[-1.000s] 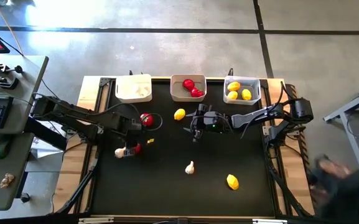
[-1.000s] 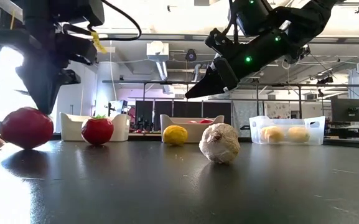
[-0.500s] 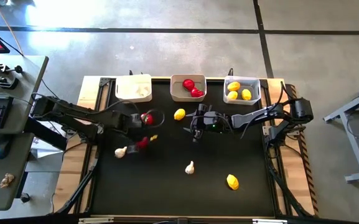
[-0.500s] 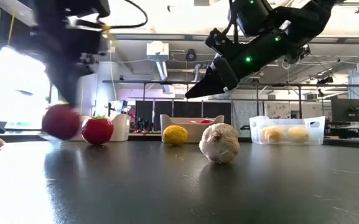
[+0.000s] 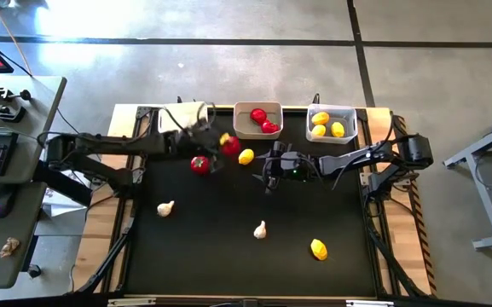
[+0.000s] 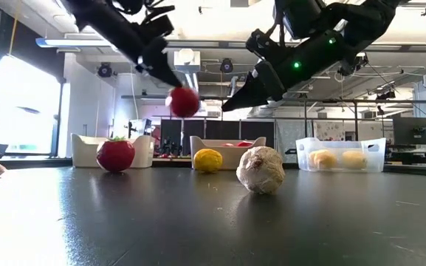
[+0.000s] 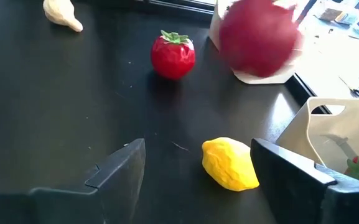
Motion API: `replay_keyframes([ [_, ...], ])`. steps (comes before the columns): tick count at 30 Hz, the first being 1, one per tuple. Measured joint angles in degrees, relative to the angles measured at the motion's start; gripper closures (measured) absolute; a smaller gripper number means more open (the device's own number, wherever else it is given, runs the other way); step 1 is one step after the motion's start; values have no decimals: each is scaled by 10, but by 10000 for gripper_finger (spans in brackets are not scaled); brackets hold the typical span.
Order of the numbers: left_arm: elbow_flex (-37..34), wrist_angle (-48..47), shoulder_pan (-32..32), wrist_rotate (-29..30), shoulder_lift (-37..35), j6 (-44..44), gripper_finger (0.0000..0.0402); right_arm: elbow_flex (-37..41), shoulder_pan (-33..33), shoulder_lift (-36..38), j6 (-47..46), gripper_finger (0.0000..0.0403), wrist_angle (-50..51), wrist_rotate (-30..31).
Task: Sort produce into baskets
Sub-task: Put the bottom tomato into the gray bin
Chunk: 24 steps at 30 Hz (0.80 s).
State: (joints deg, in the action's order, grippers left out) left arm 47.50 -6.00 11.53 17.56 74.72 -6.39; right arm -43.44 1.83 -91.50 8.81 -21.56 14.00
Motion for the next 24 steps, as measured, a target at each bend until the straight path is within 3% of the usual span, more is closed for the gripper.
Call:
replay_keyframes([
  [7,6,107,91,-73,36,-50,401,0,0,0,3,121,0,0],
  [19,156,96,172,-96,208,-123,401,0,0,0,17,121,-9,0],
  [24,186,67,192,-95,269,-123,401,0,0,0,17,121,-9,0],
])
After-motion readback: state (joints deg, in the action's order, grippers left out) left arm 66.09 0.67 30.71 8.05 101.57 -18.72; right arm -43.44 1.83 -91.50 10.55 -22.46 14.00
